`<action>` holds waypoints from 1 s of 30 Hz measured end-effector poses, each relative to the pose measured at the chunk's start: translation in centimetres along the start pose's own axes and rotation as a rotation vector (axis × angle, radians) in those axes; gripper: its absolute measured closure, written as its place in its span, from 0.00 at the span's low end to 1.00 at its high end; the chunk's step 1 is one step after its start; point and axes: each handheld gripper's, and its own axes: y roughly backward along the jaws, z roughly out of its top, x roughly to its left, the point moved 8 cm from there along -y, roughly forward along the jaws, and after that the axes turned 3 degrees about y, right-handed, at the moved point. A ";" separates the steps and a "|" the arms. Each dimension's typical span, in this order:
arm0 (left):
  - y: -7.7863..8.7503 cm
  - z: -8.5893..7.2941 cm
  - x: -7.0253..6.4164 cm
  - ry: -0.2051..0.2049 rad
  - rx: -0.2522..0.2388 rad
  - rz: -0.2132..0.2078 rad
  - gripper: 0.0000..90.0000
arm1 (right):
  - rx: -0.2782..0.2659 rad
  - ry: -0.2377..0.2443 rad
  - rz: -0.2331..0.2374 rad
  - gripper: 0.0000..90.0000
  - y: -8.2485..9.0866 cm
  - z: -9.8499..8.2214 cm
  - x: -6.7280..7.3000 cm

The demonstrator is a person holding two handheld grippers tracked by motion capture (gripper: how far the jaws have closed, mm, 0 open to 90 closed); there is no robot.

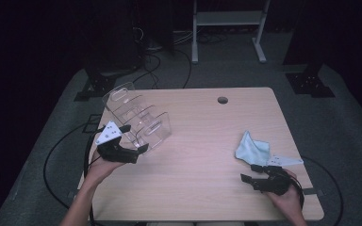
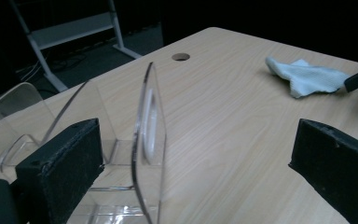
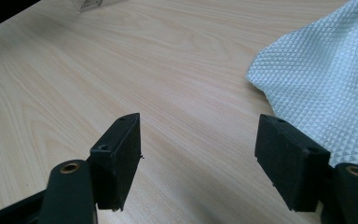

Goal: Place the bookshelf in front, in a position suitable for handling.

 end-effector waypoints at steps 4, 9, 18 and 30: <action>-0.2 0.2 0.6 0.002 0.012 0.006 0.01 | -0.002 0.003 0.002 0.34 0.0 0.0 0.0; -0.5 0.3 1.7 -0.003 0.024 0.030 0.01 | -0.004 0.002 0.004 0.34 0.0 0.0 0.0; -1.3 0.2 3.8 0.000 0.040 0.054 0.01 | 0.001 0.011 0.008 0.34 -0.1 0.0 0.2; -2.9 -1.3 5.8 0.044 0.100 0.075 0.01 | 0.003 0.009 0.014 0.34 -0.1 0.0 0.3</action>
